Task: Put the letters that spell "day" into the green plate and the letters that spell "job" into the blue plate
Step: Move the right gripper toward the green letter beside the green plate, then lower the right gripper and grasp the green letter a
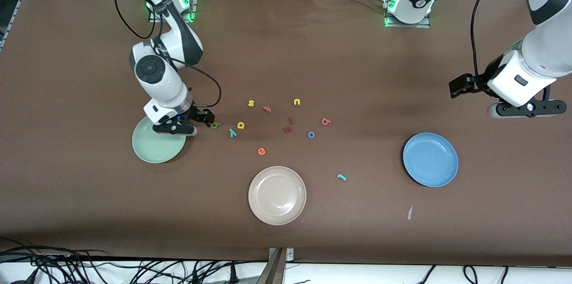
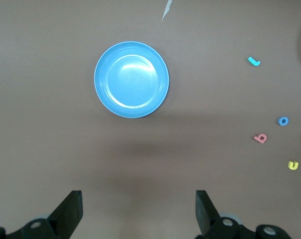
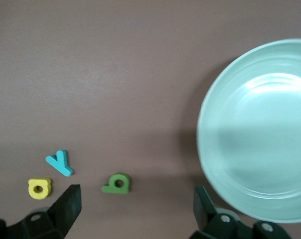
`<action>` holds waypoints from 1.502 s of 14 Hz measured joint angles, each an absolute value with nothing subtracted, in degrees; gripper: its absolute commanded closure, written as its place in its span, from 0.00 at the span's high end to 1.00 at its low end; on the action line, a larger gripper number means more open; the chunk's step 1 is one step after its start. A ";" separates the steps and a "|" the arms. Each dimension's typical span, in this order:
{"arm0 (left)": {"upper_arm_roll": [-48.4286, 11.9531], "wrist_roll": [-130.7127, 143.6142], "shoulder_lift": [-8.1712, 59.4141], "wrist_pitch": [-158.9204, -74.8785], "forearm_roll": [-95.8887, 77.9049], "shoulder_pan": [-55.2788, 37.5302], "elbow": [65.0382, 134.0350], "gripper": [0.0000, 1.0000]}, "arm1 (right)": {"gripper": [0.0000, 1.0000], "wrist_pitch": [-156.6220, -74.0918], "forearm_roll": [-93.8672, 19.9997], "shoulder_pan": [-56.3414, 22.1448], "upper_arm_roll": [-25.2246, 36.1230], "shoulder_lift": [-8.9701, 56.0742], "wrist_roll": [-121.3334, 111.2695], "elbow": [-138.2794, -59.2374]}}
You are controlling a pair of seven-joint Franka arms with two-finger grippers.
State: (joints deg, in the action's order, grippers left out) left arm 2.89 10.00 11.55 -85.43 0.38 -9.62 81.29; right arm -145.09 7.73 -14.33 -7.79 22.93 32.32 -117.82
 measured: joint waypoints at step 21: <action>2.77 10.20 11.55 -85.41 0.38 -10.38 81.25 1.00 | 0.79 -153.40 7.97 -17.51 -7.81 31.32 35.87 -118.47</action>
